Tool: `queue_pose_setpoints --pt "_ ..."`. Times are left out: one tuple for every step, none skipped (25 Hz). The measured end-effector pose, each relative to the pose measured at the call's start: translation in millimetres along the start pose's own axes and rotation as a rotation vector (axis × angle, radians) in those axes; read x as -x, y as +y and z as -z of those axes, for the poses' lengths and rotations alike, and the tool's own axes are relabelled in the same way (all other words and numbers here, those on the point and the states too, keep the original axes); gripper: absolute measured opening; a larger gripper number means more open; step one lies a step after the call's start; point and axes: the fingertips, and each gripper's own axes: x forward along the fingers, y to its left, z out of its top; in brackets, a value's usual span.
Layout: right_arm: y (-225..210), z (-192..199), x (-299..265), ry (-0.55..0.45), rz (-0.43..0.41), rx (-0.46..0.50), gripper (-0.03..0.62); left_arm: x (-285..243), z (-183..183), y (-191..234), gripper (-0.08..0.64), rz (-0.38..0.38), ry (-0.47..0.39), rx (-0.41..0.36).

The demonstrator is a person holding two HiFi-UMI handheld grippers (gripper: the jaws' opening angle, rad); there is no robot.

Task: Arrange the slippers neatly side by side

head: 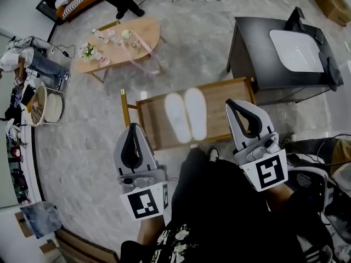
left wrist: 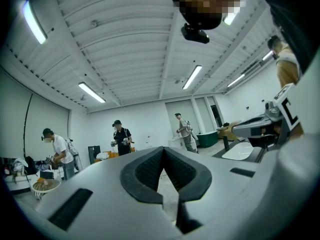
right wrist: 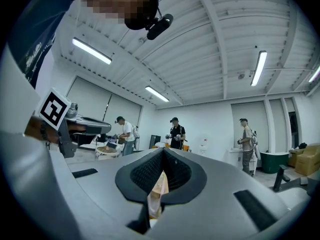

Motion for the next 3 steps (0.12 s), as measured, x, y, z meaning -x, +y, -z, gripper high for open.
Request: queue_pose_setpoints --pt "2.4 -0.4 -1.1 0.001 -0.007 0.008 -0.003 -0.5 1.9 0.9 0.003 0.003 0.006 0.007" --pt "4.3 -0.4 -2.5 0.002 -0.015 0.015 -0.003 -1.3 3.3 1.6 0.003 0.006 0.011 0.011" --pt "5.9 -0.4 -4.0 0.005 -0.023 0.021 -0.003 -2.2 4.4 2.3 0.003 0.008 0.014 0.014"
